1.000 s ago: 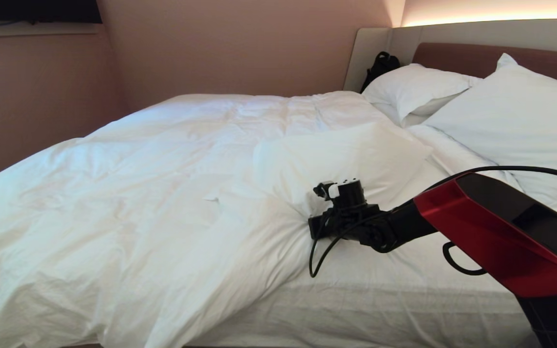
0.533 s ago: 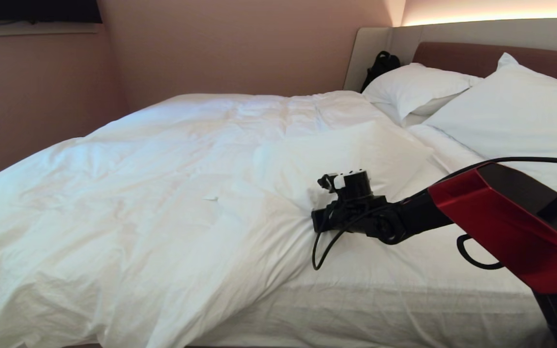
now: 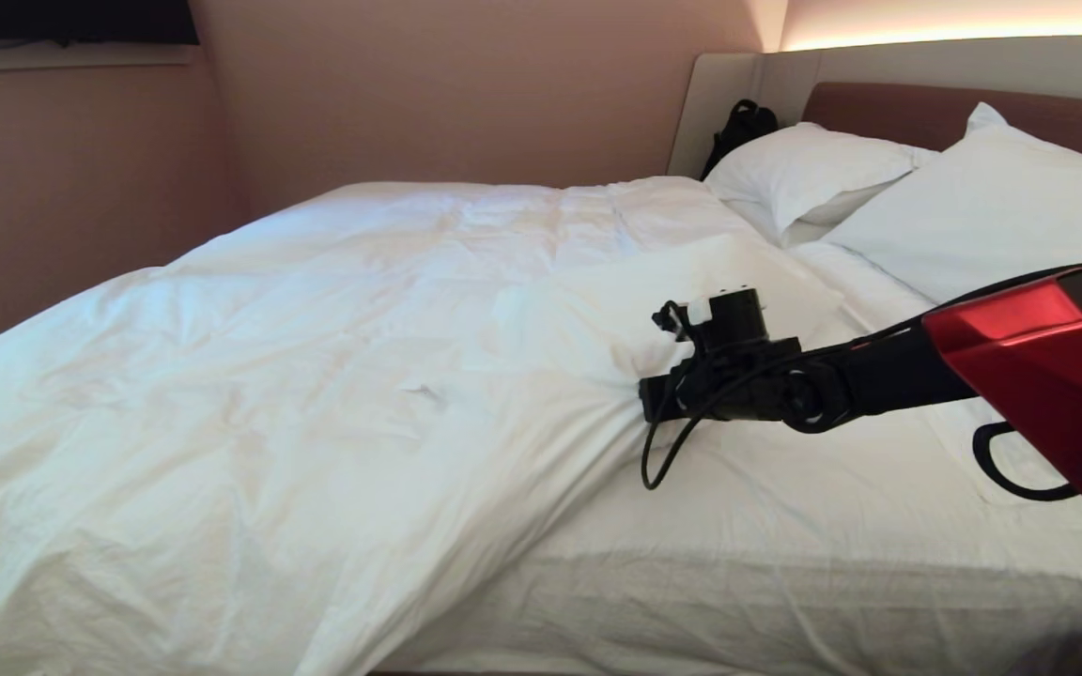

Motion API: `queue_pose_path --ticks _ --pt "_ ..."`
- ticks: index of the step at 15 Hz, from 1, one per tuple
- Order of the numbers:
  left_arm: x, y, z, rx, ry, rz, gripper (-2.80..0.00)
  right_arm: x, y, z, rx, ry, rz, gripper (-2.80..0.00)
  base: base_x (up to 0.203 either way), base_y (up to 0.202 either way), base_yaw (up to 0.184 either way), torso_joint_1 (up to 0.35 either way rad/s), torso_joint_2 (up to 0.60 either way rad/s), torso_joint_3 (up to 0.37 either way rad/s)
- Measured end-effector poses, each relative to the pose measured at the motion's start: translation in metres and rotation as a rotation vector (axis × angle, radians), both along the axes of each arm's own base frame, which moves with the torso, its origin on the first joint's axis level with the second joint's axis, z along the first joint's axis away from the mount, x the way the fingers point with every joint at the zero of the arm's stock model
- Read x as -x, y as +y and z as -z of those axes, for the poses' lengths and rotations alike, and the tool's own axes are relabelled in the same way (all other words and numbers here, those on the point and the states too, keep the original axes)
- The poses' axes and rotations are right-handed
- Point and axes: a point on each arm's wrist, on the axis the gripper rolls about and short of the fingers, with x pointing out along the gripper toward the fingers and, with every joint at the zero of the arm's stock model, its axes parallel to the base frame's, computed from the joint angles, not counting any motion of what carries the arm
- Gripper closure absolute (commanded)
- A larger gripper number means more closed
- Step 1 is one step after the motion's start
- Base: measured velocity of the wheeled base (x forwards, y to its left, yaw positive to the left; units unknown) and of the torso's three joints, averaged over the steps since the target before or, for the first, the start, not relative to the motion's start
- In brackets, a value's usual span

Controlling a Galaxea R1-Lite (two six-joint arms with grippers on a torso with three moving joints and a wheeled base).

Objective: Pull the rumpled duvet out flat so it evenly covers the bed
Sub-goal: Flatten the corners of the folded blanket

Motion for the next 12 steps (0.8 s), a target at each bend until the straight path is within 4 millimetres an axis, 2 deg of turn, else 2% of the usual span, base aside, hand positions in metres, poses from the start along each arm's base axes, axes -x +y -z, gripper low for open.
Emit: queue_pose_path --ticks 2,7,8,12 --pt "0.000 0.000 0.000 0.000 0.000 0.000 0.00 0.004 -0.002 0.000 0.030 0.033 -0.008 0.00 0.000 0.000 0.000 0.000 0.00 0.000" --pt "0.000 0.000 0.000 0.000 0.000 0.000 0.00 0.003 -0.001 0.024 0.104 0.121 -0.034 0.00 0.000 0.000 0.000 0.000 0.00 0.000" --pt "0.000 0.000 0.000 0.000 0.000 0.000 0.00 0.003 0.000 0.029 0.113 0.132 -0.040 -2.80 0.000 0.000 0.000 0.000 0.00 0.000" --pt "0.000 0.000 0.000 0.001 0.000 0.000 0.00 0.003 0.001 0.038 0.132 0.152 -0.051 -2.80 0.000 0.000 0.000 0.000 0.00 0.000"
